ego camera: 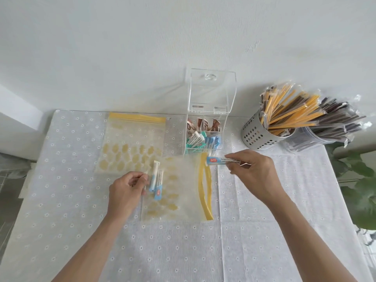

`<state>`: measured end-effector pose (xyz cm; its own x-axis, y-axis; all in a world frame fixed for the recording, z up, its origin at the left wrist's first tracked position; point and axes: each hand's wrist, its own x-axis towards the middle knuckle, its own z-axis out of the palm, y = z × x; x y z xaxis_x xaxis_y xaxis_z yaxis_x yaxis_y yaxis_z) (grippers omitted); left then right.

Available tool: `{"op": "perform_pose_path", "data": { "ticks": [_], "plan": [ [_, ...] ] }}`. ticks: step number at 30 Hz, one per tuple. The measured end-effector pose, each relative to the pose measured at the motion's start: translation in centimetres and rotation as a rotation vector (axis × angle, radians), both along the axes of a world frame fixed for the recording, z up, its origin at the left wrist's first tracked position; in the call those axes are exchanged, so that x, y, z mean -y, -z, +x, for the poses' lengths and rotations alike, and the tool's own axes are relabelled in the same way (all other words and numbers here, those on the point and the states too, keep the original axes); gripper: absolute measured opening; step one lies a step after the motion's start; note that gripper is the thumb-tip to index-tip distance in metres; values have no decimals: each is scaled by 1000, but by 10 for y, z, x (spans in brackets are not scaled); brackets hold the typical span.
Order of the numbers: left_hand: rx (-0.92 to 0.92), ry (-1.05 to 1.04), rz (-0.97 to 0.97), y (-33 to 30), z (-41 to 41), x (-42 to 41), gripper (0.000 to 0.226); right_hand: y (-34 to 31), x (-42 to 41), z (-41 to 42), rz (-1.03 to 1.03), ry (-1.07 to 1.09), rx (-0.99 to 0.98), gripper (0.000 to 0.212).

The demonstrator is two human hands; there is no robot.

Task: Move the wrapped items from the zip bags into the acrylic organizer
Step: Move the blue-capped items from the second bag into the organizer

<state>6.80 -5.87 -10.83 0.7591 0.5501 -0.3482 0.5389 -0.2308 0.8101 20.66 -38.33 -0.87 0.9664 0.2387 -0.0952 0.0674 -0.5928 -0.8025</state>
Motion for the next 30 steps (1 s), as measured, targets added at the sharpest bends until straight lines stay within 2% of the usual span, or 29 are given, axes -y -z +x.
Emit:
{"op": "perform_pose_path", "data": {
  "ticks": [5,14,22,30],
  "plan": [
    [2,1,7,-1,0,1,5,-21,0,17,33,82,11,23],
    [-3,-12,-8,0,0,0,5,-34,-21,42,-47,70,148,24],
    [2,-16,-8,0,-1,0,5,-16,-28,47,-288,-102,254,26],
    [1,3,1,-1,-1,1,6,-20,-31,48,-313,-152,294,33]
  ]
}}
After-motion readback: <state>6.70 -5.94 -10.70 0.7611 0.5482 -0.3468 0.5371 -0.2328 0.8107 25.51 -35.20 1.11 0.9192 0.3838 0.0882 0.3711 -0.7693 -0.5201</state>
